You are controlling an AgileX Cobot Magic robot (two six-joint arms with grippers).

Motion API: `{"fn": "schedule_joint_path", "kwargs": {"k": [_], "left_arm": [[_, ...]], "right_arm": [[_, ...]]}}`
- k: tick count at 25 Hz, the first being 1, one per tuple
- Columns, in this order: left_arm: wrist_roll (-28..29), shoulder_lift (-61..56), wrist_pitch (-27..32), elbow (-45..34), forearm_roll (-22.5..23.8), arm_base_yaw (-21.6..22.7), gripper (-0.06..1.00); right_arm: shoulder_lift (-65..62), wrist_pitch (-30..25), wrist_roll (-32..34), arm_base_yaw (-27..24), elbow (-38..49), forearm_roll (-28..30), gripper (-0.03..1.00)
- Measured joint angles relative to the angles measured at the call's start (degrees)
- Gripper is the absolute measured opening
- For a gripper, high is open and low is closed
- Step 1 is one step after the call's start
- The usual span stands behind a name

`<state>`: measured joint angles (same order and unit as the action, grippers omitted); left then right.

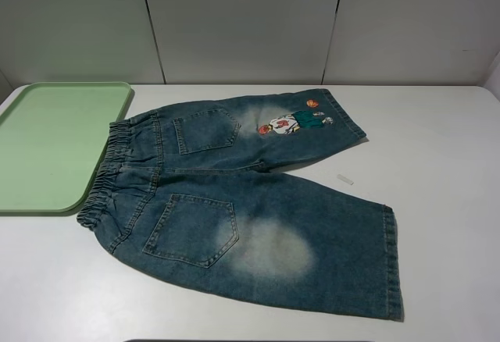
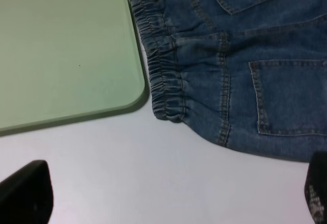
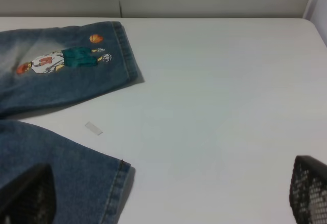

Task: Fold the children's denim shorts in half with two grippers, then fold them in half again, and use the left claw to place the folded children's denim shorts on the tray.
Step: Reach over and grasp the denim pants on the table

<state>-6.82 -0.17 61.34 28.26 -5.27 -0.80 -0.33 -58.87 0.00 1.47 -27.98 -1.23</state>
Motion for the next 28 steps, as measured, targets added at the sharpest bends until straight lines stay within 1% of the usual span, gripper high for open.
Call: {"fn": "schedule_joint_path", "kwargs": {"k": [28], "left_arm": [[0.0,0.0,0.0,0.0,0.0,0.0,0.99]], "right_arm": [[0.0,0.0,0.0,0.0,0.0,0.0,0.69]]}}
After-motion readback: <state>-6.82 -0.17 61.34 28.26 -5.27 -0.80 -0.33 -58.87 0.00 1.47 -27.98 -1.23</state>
